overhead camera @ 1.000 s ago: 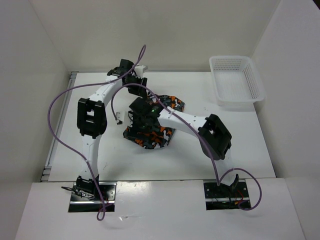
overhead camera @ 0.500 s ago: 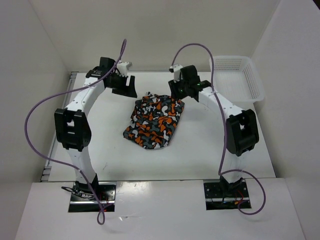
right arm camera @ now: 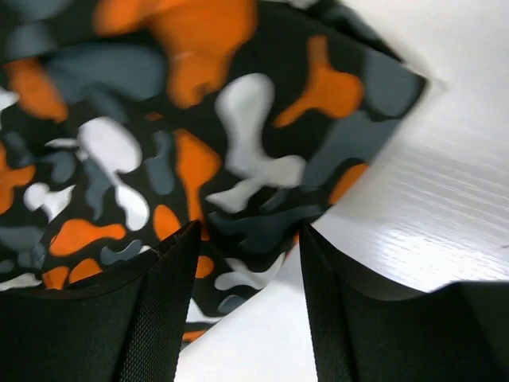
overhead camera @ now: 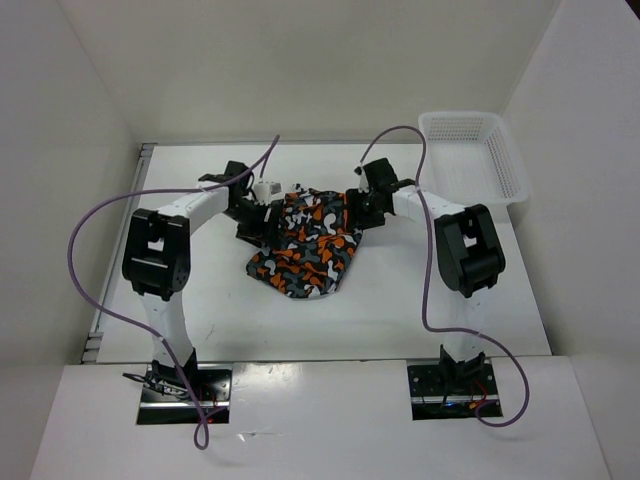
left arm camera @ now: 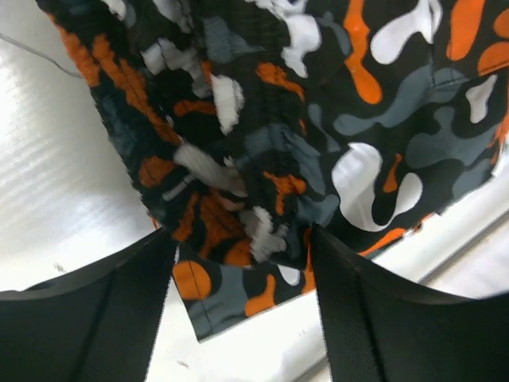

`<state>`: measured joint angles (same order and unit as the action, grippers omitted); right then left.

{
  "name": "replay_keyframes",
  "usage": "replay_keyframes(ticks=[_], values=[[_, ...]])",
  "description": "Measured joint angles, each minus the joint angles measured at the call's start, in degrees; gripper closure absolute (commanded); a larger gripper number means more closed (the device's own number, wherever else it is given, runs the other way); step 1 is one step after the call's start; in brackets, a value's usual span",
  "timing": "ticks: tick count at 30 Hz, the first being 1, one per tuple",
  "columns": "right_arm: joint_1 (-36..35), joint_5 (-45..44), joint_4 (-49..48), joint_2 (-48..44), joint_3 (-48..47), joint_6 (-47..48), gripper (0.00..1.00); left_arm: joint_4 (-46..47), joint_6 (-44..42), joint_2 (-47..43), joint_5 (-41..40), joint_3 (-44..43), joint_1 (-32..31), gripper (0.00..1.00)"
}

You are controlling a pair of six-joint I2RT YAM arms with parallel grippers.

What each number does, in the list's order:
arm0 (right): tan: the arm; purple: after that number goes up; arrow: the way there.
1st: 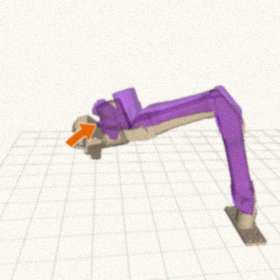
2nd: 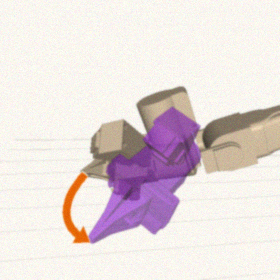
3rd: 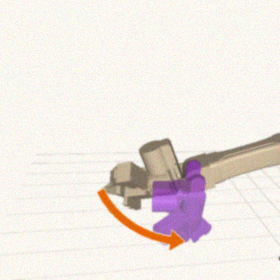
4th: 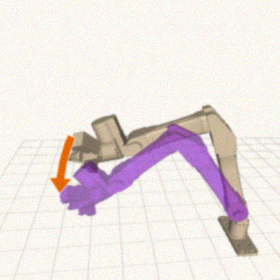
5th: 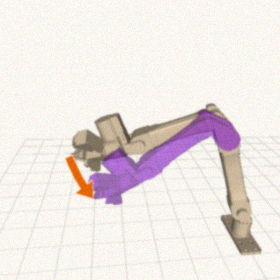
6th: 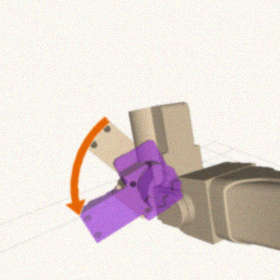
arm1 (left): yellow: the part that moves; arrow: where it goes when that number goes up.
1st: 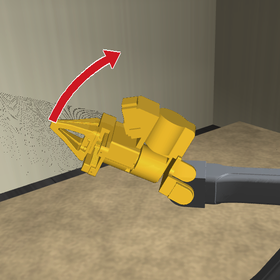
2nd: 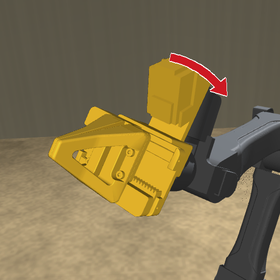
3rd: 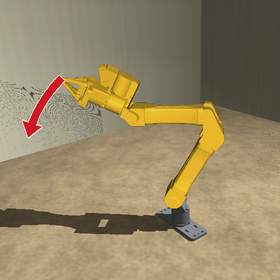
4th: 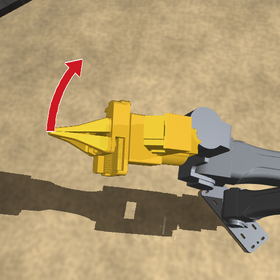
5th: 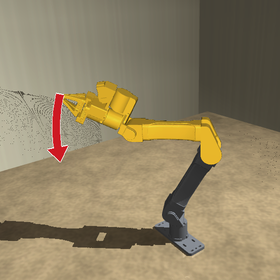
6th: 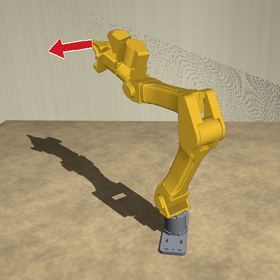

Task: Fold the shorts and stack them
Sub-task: Fold the shorts

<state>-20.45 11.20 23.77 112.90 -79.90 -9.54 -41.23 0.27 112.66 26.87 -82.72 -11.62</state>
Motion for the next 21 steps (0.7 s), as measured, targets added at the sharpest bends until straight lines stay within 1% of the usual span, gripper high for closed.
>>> replay_keyframes(ticks=[1, 2, 4, 5, 6, 7, 9, 10, 13, 15, 16, 18, 19, 21], values=[[0.3, -0.4, 0.0, 0.5, 0.1, -1.2, 0.41, 0.4, 0.0, 0.2, -0.2, 0.2, 0.0, 0.3], [0.7, -1.0, 0.0, 1.0, 0.2, -2.4, 0.41, 1.0, 0.0, 0.5, -0.3, 0.6, -0.2, 0.38], [1.4, -2.1, 0.1, 1.7, 0.5, -4.3, 0.41, 2.1, 0.1, 0.9, -1.3, 1.7, -0.5, 0.45], [1.6, -2.4, 0.0, 2.3, 0.5, -5.1, 0.41, 2.5, 0.0, 1.2, -1.6, 2.3, -0.7, 0.52], [1.7, -2.4, -0.1, 2.7, 0.4, -5.7, 0.41, 2.6, 0.1, 1.7, -1.9, 2.7, -1.0, 0.55], [1.8, -2.4, -0.2, 2.9, 0.2, -6.0, 0.48, 3.0, 0.0, 2.3, -2.3, 3.1, -1.3, 0.56], [1.9, -2.0, -0.2, 4.4, -1.6, -6.7, 0.57, 3.1, 0.2, 2.7, -2.0, 3.2, -1.7, 0.56], [1.9, -1.9, -0.2, 5.6, -3.2, -6.9, 0.7, 3.2, 0.2, 2.7, -2.0, 3.2, -1.7, 0.56], [1.9, -1.0, -0.1, 11.0, -10.7, -6.8, 0.87, 3.0, 0.1, 3.3, -1.1, 2.4, -1.8, 0.56], [1.8, -0.7, -0.2, 15.6, -17.7, -6.1, 0.87, 2.8, 0.2, 4.4, -0.2, 0.9, -1.8, 0.55], [1.8, -0.7, -0.2, 17.6, -20.9, -5.8, 0.79, 2.7, 0.2, 5.1, 0.3, 0.0, -1.8, 0.55], [1.8, -0.9, -0.5, 21.1, -27.0, -5.1, 0.69, 2.4, 0.2, 6.6, 1.0, -2.3, -1.8, 0.55], [1.8, -1.2, -0.6, 22.1, -29.1, -4.7, 0.52, 2.4, 0.2, 7.1, 1.3, -3.1, -1.8, 0.55], [1.8, -1.4, -0.7, 22.6, -31.3, -4.1, 0.46, 2.4, 0.2, 7.6, 1.6, -3.9, -1.8, 0.54]])
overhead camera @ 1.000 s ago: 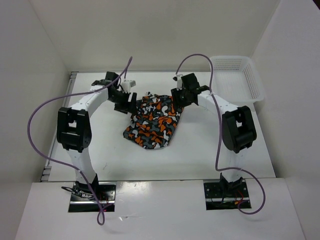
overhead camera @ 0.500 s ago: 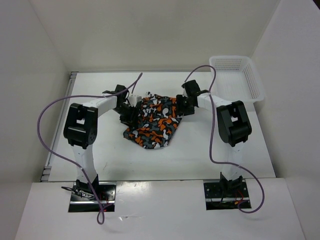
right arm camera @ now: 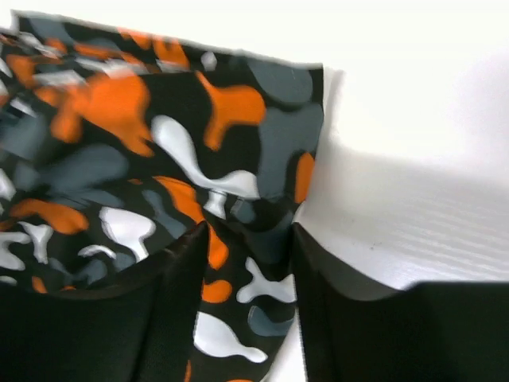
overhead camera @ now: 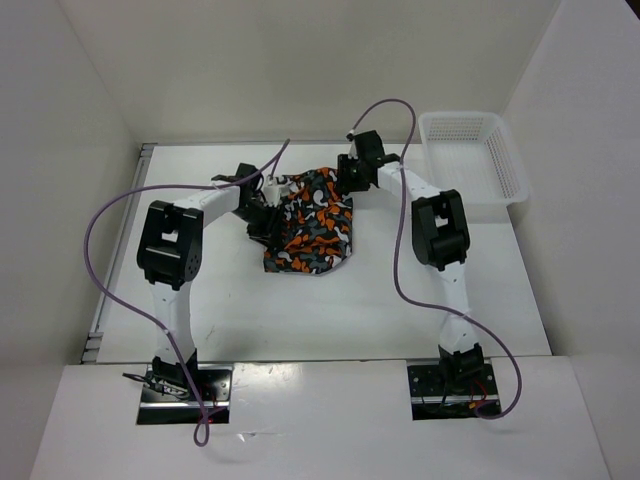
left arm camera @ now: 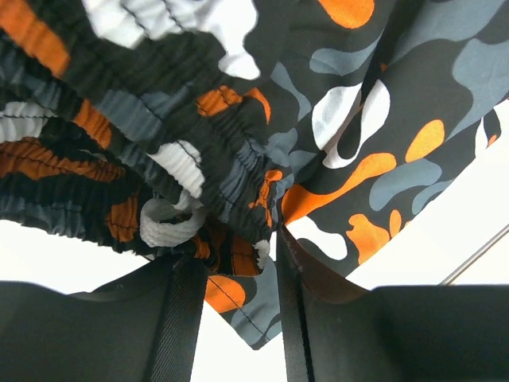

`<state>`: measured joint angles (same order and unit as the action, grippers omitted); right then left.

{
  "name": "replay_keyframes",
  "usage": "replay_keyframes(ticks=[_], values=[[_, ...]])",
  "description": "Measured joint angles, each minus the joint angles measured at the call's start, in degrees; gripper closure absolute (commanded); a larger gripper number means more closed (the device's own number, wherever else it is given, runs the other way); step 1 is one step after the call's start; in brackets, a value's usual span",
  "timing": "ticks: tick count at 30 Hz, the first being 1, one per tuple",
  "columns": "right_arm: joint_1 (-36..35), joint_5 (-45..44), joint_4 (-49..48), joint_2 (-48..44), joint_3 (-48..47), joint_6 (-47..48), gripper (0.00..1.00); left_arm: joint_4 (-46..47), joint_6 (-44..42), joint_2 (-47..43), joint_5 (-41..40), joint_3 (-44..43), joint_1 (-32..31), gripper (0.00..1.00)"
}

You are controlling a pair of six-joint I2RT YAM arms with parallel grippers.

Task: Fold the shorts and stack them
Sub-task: Fold the shorts

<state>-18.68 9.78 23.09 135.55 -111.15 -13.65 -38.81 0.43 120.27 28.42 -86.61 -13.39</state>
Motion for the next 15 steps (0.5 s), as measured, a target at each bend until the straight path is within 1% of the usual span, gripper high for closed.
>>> replay_keyframes(ticks=[2, 5, 7, 11, 14, 15], values=[[0.0, -0.2, -0.2, -0.5, -0.5, 1.0, 0.4, 0.0, 0.0, 0.0, 0.2, 0.0, 0.0, 0.54], [0.0, -0.9, -0.1, -3.2, 1.7, 2.3, 0.4, 0.2, 0.0, 0.0, 0.4, 0.1, 0.0, 0.54], [0.1, -0.5, 0.1, -7.3, 6.3, 3.5, 0.4, 0.4, 0.0, 0.0, 0.5, 0.3, 0.0, 0.54], [-0.3, 3.8, 1.2, -19.3, 18.9, 9.6, 0.51, 1.0, 0.0, -0.3, 0.9, 0.9, 0.0, 0.54], [-3.4, 3.1, 1.2, -29.2, 28.4, 15.9, 0.51, 1.1, 0.0, -0.4, 0.9, 1.0, 0.0, 0.54], [-5.2, 2.4, 1.2, -31.3, 30.5, 17.6, 0.49, 1.1, 0.0, -0.4, 0.9, 1.0, 0.0, 0.53]])
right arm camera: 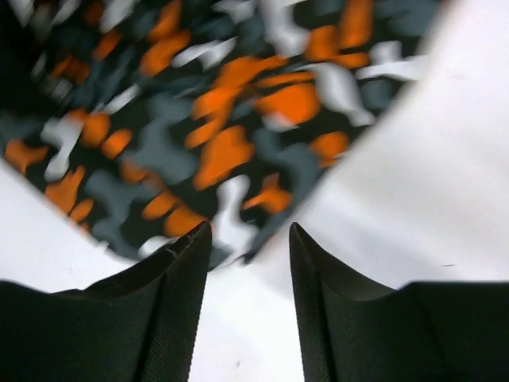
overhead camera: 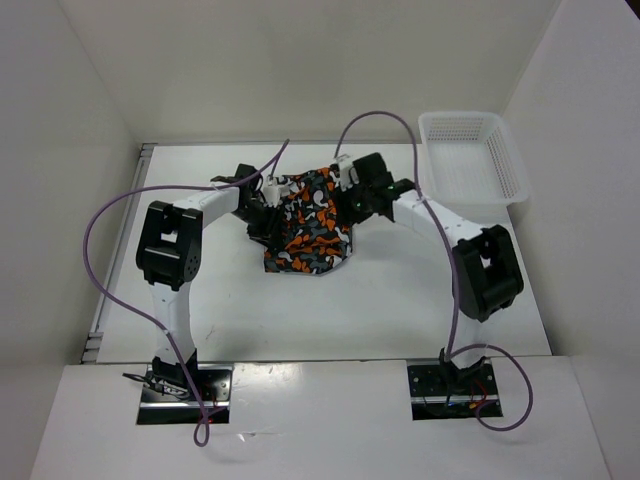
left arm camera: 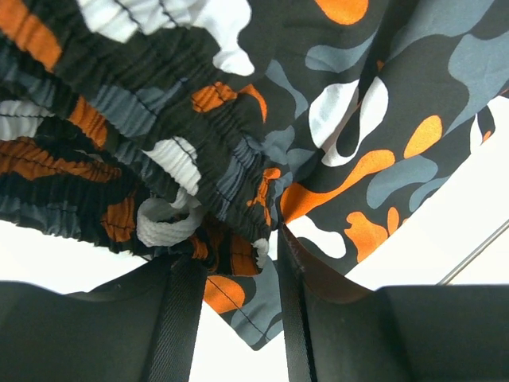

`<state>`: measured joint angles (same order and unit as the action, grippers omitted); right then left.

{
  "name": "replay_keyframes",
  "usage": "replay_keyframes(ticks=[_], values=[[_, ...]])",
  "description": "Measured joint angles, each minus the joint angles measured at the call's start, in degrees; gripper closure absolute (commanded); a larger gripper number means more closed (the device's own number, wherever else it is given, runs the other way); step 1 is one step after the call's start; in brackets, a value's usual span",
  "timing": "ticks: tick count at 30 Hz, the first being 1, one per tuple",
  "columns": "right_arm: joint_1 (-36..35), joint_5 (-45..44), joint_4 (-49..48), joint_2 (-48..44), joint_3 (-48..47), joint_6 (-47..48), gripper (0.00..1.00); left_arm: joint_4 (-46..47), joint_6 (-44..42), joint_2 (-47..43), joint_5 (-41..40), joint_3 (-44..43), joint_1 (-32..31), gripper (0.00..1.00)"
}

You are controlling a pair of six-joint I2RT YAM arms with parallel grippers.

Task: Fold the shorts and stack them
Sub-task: Fold the shorts

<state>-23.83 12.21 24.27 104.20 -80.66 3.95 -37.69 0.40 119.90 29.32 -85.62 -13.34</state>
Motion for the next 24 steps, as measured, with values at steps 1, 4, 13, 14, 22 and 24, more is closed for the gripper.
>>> replay_keyframes(ticks=[1, 4, 13, 14, 22, 24], values=[[-2.3, -0.9, 0.0, -1.7, 1.9, 1.6, 0.48, 0.0, 0.0, 0.0, 0.1, 0.0, 0.0, 0.53], [-8.6, -4.1, -1.2, -3.0, 5.2, 5.6, 0.45, 0.0, 0.0, 0.0, 0.2, 0.0, 0.0, 0.53], [-11.7, -14.2, -4.8, -0.8, 8.7, 13.1, 0.41, 0.0, 0.0, -0.1, 0.3, 0.0, 0.0, 0.52], [-11.9, -15.2, -5.6, -0.6, 9.2, 13.7, 0.41, 0.0, 0.0, -0.1, 0.3, 0.0, 0.0, 0.52], [-12.9, -19.3, -9.0, 3.2, 10.0, 16.6, 0.5, 0.0, 0.0, -0.1, 0.3, 0.0, 0.0, 0.52], [-12.9, -19.5, -9.4, 4.1, 10.0, 17.1, 0.75, 0.0, 0.0, -0.1, 0.3, 0.0, 0.2, 0.55]])
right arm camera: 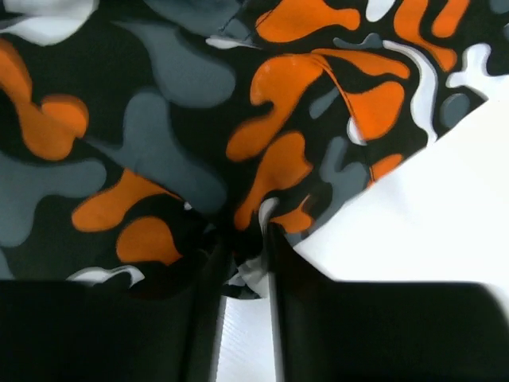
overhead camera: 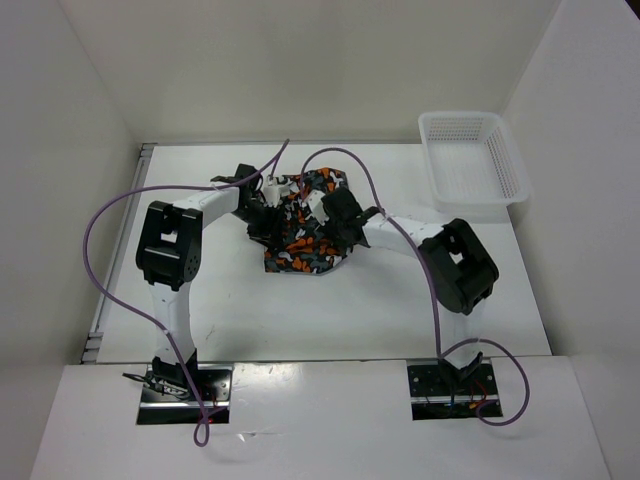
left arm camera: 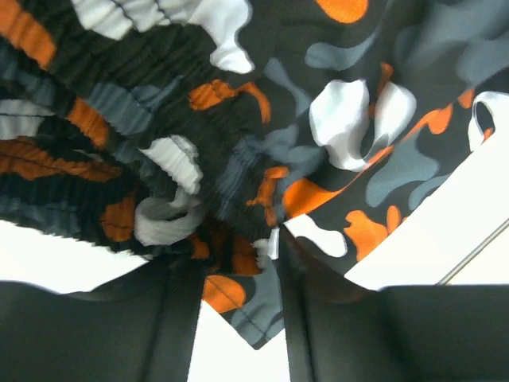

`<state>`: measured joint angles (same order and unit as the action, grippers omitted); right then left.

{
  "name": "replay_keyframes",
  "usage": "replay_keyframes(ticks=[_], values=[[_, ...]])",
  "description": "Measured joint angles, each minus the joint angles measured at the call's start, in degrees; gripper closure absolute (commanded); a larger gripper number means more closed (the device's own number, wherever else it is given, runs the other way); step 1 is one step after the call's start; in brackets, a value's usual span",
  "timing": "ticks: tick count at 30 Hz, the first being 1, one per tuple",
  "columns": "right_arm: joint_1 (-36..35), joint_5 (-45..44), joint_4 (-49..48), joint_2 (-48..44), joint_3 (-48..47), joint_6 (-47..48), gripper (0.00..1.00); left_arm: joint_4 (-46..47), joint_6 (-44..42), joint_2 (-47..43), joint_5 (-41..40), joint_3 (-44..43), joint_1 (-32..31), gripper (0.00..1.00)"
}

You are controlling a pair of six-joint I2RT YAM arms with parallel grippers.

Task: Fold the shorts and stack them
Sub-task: Fold the shorts

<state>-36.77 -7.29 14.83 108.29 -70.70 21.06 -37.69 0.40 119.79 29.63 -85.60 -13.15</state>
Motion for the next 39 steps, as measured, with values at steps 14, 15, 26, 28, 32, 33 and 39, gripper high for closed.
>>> replay_keyframes(ticks=[14, 15, 26, 28, 32, 33, 39], values=[[3.0, 7.2, 2.2, -9.0, 4.5, 9.3, 1.0, -0.1, -0.1, -0.7, -0.4, 1.4, 2.8, 0.75], [3.3, 8.9, 3.3, -10.9, 5.2, 10.8, 1.0, -0.2, -0.1, -0.7, -0.5, 1.4, 3.0, 0.76], [-0.9, 15.6, 8.9, -9.8, 8.7, 18.9, 0.17, -2.1, -0.2, -1.6, -0.9, 1.4, 3.4, 0.62], [-0.9, 15.3, 9.0, -9.8, 8.7, 19.4, 0.17, -2.6, -0.2, -1.9, -0.9, 1.4, 3.4, 0.58], [-0.3, 16.9, 10.4, -12.8, 8.7, 18.7, 0.15, -3.9, -0.2, -2.3, -0.8, 0.7, 3.7, 0.55], [0.0, 17.6, 10.6, -14.6, 8.7, 18.1, 0.15, -4.5, -0.2, -2.4, -0.7, 0.1, 3.7, 0.55], [0.6, 19.7, 7.5, -30.7, 8.9, 12.1, 0.42, -6.1, -0.2, -2.6, 0.7, -4.9, 5.1, 0.53]])
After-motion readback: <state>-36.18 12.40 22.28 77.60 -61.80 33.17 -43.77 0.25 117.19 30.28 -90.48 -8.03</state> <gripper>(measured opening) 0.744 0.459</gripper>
